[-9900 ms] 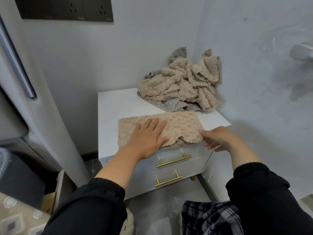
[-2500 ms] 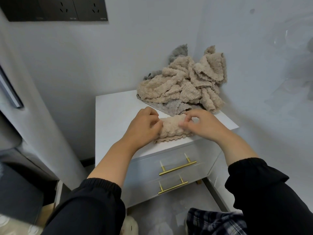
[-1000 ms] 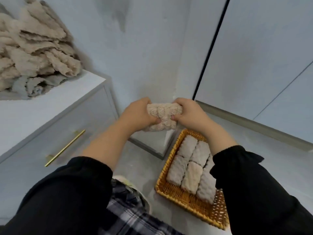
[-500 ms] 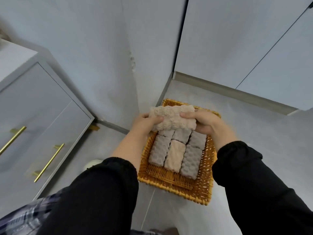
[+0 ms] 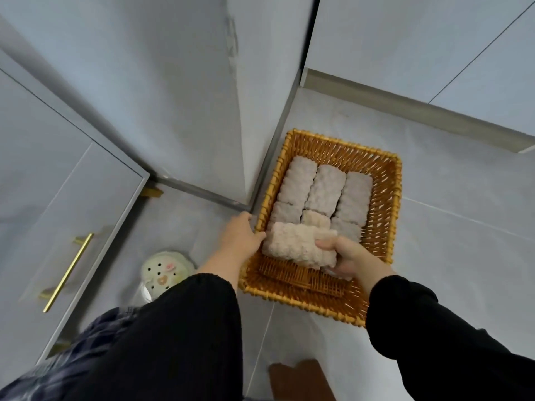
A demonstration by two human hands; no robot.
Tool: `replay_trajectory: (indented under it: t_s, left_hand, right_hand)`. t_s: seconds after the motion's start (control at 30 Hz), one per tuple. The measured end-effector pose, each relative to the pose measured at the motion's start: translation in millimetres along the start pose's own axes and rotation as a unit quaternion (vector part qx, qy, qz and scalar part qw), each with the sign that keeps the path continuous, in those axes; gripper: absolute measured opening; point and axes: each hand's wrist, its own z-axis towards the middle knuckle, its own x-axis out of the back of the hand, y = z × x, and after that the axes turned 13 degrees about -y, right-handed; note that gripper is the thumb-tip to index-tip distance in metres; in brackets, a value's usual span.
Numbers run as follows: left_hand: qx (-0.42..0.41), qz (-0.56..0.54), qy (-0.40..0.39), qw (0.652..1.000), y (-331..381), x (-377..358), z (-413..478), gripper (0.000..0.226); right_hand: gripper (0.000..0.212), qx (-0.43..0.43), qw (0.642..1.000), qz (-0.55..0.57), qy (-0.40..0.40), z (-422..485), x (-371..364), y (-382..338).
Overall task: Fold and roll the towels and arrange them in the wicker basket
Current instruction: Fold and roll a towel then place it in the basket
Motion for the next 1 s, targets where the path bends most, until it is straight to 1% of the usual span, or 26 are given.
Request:
replay_trajectory:
  t_s: [0.03, 0.07, 0.1, 0.13, 0.17, 0.2, 0.27, 0.43, 0.5, 0.57, 0.63, 0.67, 0.7, 0.77, 0.8, 0.83, 0.87, 0.93, 0.97, 1.0]
  left_hand:
    - [0.019, 0.022, -0.042, 0.999, -8, -5, 2, 0.054]
    - [0.032, 0.041, -0.091, 0.994, -15, -10, 7, 0.047]
    - [0.028, 0.065, -0.128, 0.989, -19, -14, 11, 0.038]
    - [0.022, 0.087, -0.148, 0.985, -20, -16, 13, 0.027]
    - [0.024, 0.107, -0.144, 0.983, -20, -17, 16, 0.016]
    - [0.032, 0.113, -0.131, 0.984, -20, -17, 19, 0.013]
    - [0.046, 0.113, -0.105, 0.987, -23, -15, 24, 0.022]
    - [0.066, 0.092, -0.077, 0.991, -26, -15, 31, 0.011]
    - [0.063, 0.088, -0.077, 0.991, -28, -15, 33, 0.011]
    - [0.059, 0.092, -0.082, 0.991, -28, -14, 32, 0.01]
    - [0.052, 0.095, -0.085, 0.99, -27, -12, 31, 0.008]
    - [0.051, 0.095, -0.086, 0.99, -26, -12, 30, 0.008]
    - [0.053, 0.095, -0.087, 0.99, -25, -11, 29, 0.007]
    - [0.056, 0.094, -0.086, 0.99, -25, -11, 28, 0.007]
    - [0.056, 0.091, -0.087, 0.99, -25, -11, 28, 0.007]
    - [0.057, 0.088, -0.088, 0.991, -25, -11, 28, 0.007]
    - [0.057, 0.085, -0.088, 0.991, -25, -11, 27, 0.008]
    - [0.055, 0.078, -0.088, 0.991, -26, -10, 27, 0.008]
    - [0.054, 0.074, -0.088, 0.992, -25, -10, 27, 0.008]
    - [0.054, 0.071, -0.088, 0.992, -25, -10, 27, 0.008]
  right_hand:
    - [0.029, -0.022, 1.0, 0.0, 0.015, 4, 3, 12]
    - [0.031, -0.043, 0.999, -0.011, 0.027, 11, 6, 23]
    - [0.033, -0.062, 0.997, -0.024, 0.036, 15, 8, 33]
    - [0.035, -0.077, 0.995, -0.035, 0.044, 20, 9, 40]
    - [0.035, -0.09, 0.994, -0.038, 0.052, 24, 9, 47]
    - [0.031, -0.097, 0.993, -0.038, 0.059, 27, 8, 51]
    - [0.022, -0.1, 0.992, -0.013, 0.07, 33, 7, 58]
    - [0.029, -0.077, 0.991, 0.085, 0.072, 60, 3, 73]
    - [0.033, -0.07, 0.99, 0.081, 0.087, 74, 1, 79]
    - [0.043, -0.06, 0.99, 0.012, 0.13, 87, 2, 85]
    - [0.052, -0.042, 0.972, -0.128, 0.193, 94, 9, 90]
    - [0.055, -0.039, 0.954, -0.214, 0.208, 94, 10, 91]
    - [0.057, -0.046, 0.927, -0.308, 0.209, 92, 12, 92]
    - [0.059, -0.066, 0.866, -0.453, 0.202, 88, 14, 94]
    - [0.06, -0.068, 0.851, -0.482, 0.196, 87, 16, 94]
    - [0.061, -0.069, 0.849, -0.49, 0.187, 86, 20, 94]
    - [0.063, -0.068, 0.862, -0.471, 0.171, 85, 23, 92]
    - [0.072, -0.062, 0.928, -0.345, 0.127, 83, 34, 89]
    - [0.07, -0.066, 0.953, -0.274, 0.107, 80, 40, 88]
    - [0.061, -0.076, 0.968, -0.222, 0.093, 76, 44, 85]
